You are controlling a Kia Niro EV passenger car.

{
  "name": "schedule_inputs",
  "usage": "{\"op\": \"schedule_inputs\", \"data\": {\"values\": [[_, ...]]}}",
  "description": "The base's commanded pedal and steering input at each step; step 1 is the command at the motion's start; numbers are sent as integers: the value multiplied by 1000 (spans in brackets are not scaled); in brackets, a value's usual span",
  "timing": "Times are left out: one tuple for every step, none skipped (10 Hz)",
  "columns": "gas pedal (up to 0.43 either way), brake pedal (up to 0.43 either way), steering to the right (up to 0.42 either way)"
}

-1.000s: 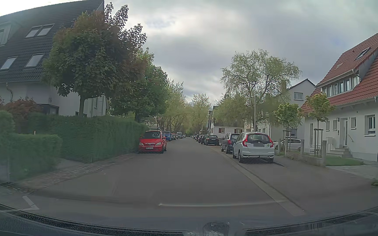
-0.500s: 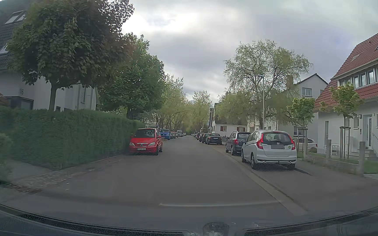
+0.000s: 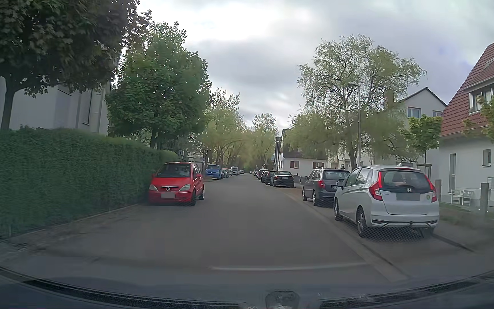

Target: Follow the waypoints while adhering to traffic rules and regulations

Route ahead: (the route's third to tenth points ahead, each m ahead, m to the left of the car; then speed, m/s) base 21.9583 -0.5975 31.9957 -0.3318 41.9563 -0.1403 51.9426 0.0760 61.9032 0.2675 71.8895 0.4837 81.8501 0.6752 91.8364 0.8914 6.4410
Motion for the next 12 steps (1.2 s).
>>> {"op": "schedule_inputs", "data": {"values": [[79, 0, 1], [79, 0, 1], [79, 0, 2], [79, 0, 1], [79, 0, 1], [79, 0, 1], [87, 0, 1], [87, 0, 1], [87, 0, 0], [110, 0, 1], [110, 0, 3], [110, 0, 1]]}}
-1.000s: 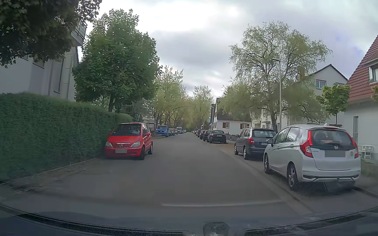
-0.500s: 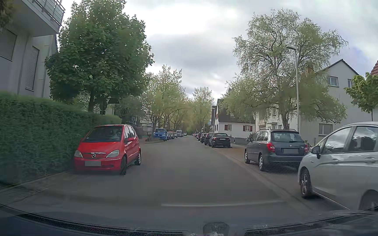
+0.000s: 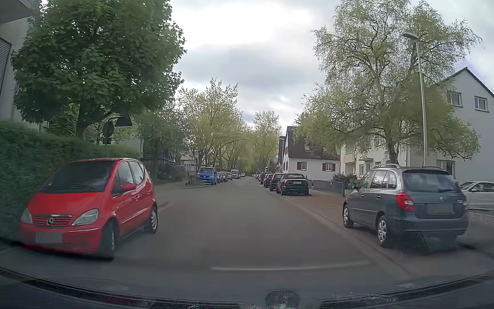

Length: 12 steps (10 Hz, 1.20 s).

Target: Follow the waypoints while adhering to traffic rules and regulations

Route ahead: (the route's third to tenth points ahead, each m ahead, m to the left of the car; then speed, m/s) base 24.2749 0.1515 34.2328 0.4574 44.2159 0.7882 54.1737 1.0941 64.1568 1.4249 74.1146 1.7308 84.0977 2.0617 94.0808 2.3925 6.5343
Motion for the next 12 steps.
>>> {"op": "schedule_inputs", "data": {"values": [[110, 0, -4], [110, 0, -6], [110, 0, -3], [110, 0, -1], [110, 0, -4], [110, 0, -9], [110, 0, -10], [110, 0, -9], [110, 0, -9], [110, 0, -9], [110, 0, -9], [110, 0, -11]]}}
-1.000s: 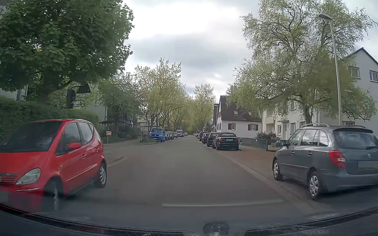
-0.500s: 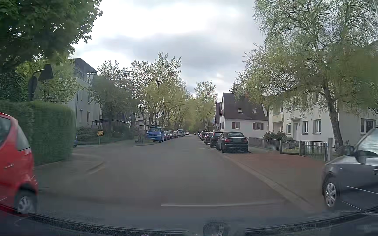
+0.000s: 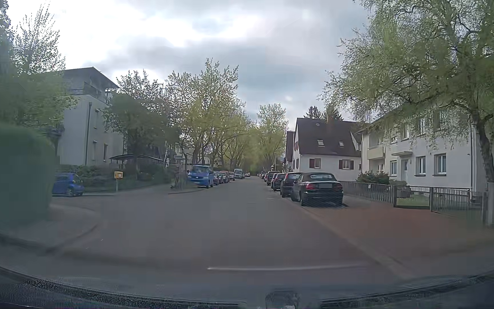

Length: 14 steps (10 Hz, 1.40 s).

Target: Follow the waypoints while adhering to traffic rules and regulations

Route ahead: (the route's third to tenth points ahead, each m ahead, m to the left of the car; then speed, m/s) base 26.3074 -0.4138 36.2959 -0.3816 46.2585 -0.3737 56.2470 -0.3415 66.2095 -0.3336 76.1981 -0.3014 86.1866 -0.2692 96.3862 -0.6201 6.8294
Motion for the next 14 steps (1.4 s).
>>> {"op": "schedule_inputs", "data": {"values": [[98, 0, -11], [98, 0, -11], [98, 0, -11], [98, 0, -11], [98, 0, -11], [98, 0, -11], [98, 0, -11], [98, 0, -9], [87, 0, -8], [87, 0, -8], [87, 0, -8], [87, 0, -7], [87, 0, -7], [87, 0, -6]]}}
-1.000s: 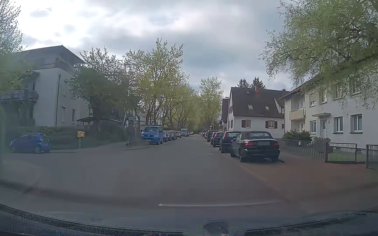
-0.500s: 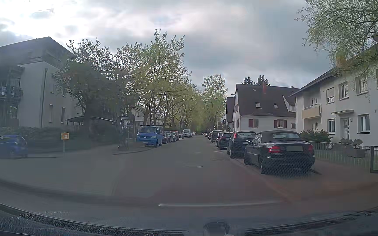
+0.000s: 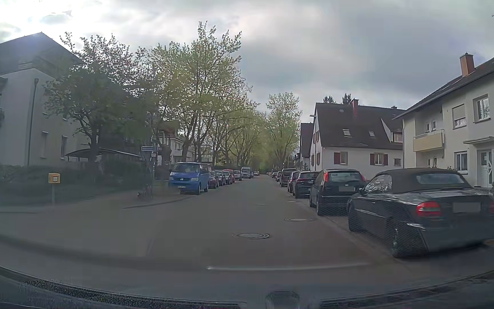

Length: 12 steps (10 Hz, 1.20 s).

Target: Follow the waypoints while adhering to traffic rules and regulations

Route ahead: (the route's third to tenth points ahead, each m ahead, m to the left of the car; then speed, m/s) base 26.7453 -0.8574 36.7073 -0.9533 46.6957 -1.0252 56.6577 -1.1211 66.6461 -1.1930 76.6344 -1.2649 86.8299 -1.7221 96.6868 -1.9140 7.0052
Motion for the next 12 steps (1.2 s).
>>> {"op": "schedule_inputs", "data": {"values": [[87, 0, -5], [79, 0, -3], [79, 0, -2], [67, 0, -1], [67, 0, 3], [67, 0, 7], [67, 0, 9], [67, 0, 9], [67, 0, 9], [67, 0, 9], [67, 0, 9], [67, 0, 9]]}}
